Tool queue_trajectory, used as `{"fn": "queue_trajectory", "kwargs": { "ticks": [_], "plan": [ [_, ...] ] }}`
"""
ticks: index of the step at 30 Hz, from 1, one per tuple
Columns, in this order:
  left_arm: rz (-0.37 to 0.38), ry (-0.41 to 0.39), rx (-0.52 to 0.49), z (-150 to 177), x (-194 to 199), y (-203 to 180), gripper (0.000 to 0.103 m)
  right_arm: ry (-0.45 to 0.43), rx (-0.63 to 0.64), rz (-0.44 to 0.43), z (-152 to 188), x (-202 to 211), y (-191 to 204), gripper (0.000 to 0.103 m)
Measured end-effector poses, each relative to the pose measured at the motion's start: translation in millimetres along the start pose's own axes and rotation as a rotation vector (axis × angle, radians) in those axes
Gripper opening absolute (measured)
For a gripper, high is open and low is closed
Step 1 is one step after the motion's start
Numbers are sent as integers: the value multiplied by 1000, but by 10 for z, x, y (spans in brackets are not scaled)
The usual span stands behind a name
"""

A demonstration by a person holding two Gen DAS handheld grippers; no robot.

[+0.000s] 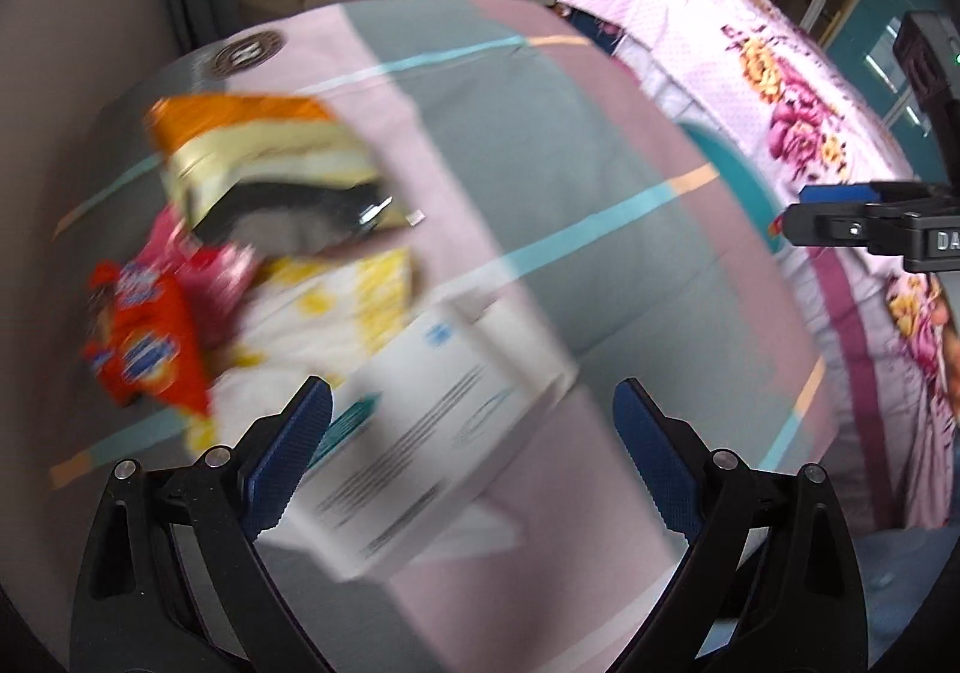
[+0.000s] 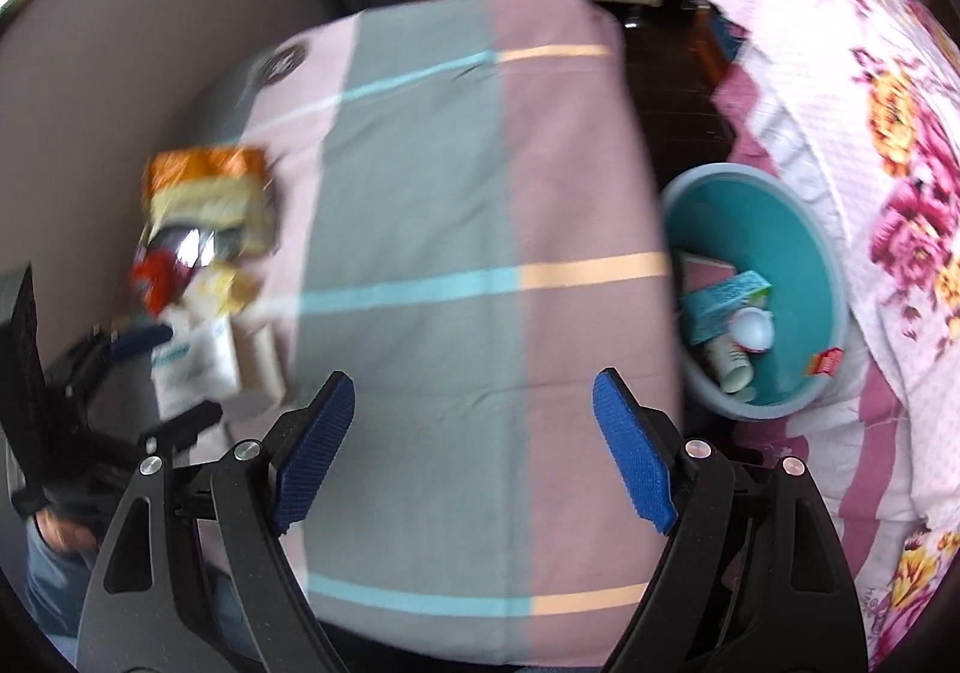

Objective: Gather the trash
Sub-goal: 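Move both tools back to the table toward the medicine box and tissue, then grasp the white medicine box with the left gripper while the right gripper grasps the white tissue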

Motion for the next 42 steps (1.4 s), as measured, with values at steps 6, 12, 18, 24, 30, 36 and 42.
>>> {"fn": "queue_trajectory", "kwargs": {
  "ticks": [6,12,18,24,30,36,42],
  "plan": [
    [-36,29,-51,187,-41,213,95,44,59,-15,73,-126,403,78],
    [-76,79,-201,215,-189,179,95,69,71,-22,95,-230,561,78],
    [-133,97,-275,160,-246,237,95,97,51,-26,117,-331,557,78],
    [-160,139,-374,141,-357,201,95,121,30,-45,126,-447,509,78],
    [-174,173,-415,96,-497,198,95,132,21,-56,128,-509,483,78],
    [-146,192,-438,24,-579,186,95,137,5,-66,102,-562,429,78],
    [-69,105,-323,-6,-412,177,73,136,-6,-67,82,-583,388,78]
  ]
}}
Point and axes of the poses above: each gripper's, at about its wrist camera, not at the fingertips, and x roughly against the way its jaws point, y to its left, z to its underside, the point moved 9 cm from there along -x, roughly the way its jaws point, and after that the axes turned 5 degrees about y, right-handed, at the moved point
